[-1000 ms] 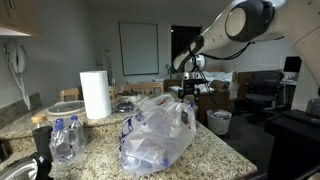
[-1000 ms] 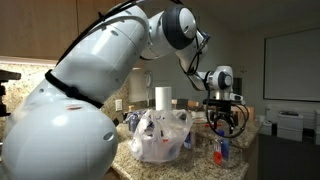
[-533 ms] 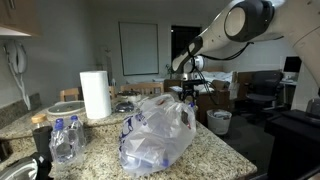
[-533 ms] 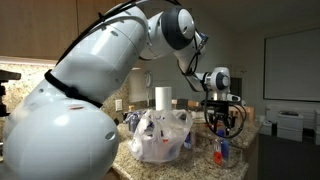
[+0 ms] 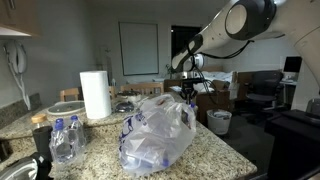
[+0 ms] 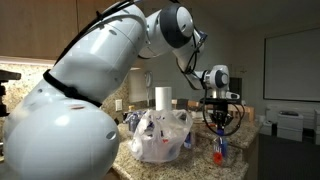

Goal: Put the water bottles into the plastic bag.

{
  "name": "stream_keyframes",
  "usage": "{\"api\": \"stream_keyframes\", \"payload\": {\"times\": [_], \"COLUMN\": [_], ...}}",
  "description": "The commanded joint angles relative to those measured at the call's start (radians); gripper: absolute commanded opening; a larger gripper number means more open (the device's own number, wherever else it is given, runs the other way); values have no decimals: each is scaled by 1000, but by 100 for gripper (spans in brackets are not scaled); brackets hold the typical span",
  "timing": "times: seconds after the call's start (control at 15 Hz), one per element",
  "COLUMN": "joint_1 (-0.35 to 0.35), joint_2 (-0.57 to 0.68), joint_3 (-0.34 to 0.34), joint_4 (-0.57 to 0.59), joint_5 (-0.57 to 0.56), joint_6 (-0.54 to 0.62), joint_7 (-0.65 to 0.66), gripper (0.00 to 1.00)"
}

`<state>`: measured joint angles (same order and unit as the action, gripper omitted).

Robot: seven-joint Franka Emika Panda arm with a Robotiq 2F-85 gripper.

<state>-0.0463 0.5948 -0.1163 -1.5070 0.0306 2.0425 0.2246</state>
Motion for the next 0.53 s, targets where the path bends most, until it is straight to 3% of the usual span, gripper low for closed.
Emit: {"api": "stream_keyframes", "payload": {"times": [0.0,0.13,0.2,0.33,0.47], "joint_1": [9,10,5,0,5], "joint_2": [-67,-69,-77,-96,-108], "joint_3": [-4,-5,-1,4,4], "joint_4": [-49,-40,-42,-56,-70], "joint_5": [-6,0,14,30,28], "joint_6": [-11,-15,-15,-17,-7], "joint_7": [61,94,109,121,133], "gripper": [5,7,31,34,46]}}
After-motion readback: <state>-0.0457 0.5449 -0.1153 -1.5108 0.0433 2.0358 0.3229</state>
